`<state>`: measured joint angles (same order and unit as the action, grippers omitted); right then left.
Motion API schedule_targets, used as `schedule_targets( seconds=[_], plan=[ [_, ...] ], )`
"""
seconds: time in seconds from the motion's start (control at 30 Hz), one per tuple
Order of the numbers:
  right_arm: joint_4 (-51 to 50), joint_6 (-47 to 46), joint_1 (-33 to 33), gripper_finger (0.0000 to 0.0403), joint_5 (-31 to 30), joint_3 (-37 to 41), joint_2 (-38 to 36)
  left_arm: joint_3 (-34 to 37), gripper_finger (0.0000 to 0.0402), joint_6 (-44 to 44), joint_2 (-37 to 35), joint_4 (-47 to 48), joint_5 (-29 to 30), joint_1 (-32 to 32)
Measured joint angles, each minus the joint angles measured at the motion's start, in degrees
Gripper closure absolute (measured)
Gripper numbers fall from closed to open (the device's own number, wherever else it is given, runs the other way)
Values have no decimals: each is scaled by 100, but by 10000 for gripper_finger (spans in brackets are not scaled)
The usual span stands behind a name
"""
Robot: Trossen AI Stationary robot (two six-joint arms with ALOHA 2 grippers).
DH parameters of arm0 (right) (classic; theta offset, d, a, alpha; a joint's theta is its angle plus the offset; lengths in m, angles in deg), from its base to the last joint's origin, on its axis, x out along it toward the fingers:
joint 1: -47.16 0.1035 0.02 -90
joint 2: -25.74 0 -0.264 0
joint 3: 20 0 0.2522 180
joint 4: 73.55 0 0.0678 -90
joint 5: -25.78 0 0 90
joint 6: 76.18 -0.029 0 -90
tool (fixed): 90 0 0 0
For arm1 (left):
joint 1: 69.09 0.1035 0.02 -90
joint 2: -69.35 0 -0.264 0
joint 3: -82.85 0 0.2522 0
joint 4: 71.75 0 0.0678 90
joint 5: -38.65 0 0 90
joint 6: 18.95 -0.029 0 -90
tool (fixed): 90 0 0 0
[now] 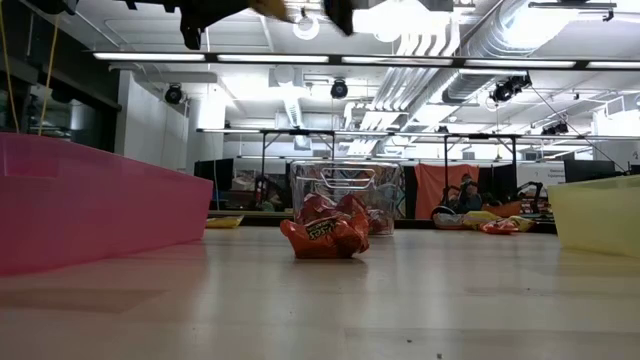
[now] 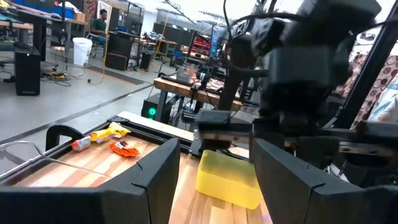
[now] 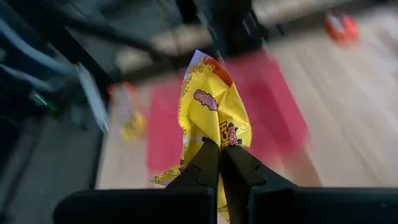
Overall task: Sort candy
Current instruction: Put the yellow candy into the pink bin
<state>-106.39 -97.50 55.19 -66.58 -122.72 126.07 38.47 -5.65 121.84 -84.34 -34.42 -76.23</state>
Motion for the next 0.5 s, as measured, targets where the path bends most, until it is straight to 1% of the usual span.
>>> schedule_targets(
  seconds=[0.07, 0.13, 0.23, 0.27, 0.37, 0.5],
  plan=[
    [664, 211, -156, 403, 299, -12, 188, 0, 214, 0, 0, 0, 0, -2],
    [1086, 207, -290, 403, 566, -13, 405, 0, 214, 0, 0, 7, 0, 0],
    [1418, -20, -372, 403, 1135, -10, 755, 0, 214, 0, 0, 19, 0, -1],
    [1527, -76, -357, 403, 1230, -8, 855, 0, 214, 0, 0, 29, 0, -1],
    [1800, -131, -259, 403, 1177, -8, 1110, 7, 214, -7, -8, 176, -27, -9],
    [2467, -154, -165, 403, 731, -5, 1449, 9, 214, -6, -50, 394, -28, -15]
  ],
)
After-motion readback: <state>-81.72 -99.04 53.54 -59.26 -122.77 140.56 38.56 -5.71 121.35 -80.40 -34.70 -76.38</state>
